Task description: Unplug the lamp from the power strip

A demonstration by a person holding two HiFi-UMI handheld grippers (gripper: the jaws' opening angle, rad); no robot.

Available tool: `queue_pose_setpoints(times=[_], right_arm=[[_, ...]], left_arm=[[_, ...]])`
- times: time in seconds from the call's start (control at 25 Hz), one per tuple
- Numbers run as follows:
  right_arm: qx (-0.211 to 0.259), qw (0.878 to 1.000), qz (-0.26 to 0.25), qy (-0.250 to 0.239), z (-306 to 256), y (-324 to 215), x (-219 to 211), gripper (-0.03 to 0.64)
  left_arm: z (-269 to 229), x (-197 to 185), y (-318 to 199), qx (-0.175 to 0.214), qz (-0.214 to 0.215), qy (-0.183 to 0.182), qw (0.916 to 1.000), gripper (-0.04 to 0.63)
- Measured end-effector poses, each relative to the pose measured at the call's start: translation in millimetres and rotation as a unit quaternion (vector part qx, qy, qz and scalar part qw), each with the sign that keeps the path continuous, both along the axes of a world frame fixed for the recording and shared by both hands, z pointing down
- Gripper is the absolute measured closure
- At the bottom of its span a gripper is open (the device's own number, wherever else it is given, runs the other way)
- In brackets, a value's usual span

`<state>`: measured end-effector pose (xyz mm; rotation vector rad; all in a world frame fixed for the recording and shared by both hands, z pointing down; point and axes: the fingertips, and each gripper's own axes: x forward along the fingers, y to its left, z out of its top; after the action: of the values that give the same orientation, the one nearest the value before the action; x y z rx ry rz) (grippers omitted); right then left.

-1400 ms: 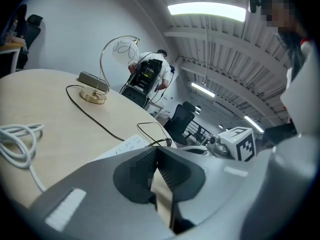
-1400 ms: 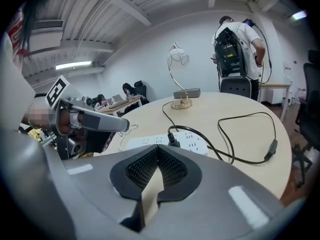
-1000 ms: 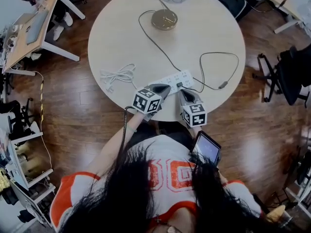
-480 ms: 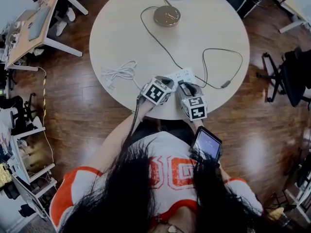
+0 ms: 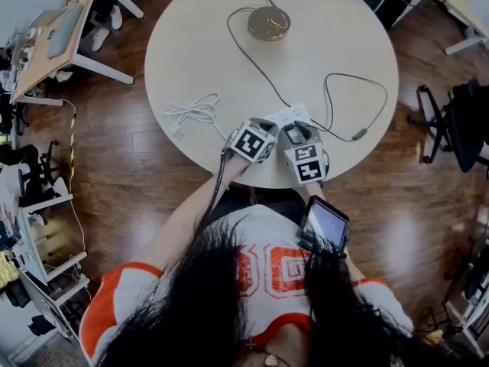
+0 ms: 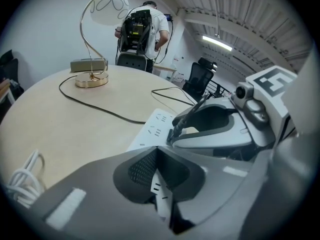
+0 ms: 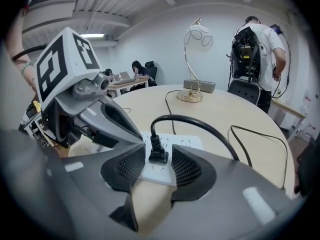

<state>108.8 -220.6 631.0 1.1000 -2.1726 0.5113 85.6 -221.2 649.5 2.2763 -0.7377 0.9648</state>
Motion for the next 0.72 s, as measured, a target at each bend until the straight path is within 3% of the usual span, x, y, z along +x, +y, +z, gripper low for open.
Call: queue_pose_setpoints(times=[0.24,0.56,0.72], right_arm=[[-0.005,1.0,-0.008,0.003,6.0,-3.4,-1.5,0.491],[-0.019,0.995,0.04,-0.088,-0.3,-5.8,4.9,0.5],[-0.019,0.993,0.05,-0.106,-0.3,-5.0,7.3,0.505]], left_arm=[[2.2,2.1,2.2,0.005,0.006,-0.003,1.0,0.595],[3.9,-0.2,2.2,-0.016,-0.016,0.006,0.9997,0.595],[3.1,-0.4,3.3,-0.016,-0.014,-0.001,0.9998,0.595]])
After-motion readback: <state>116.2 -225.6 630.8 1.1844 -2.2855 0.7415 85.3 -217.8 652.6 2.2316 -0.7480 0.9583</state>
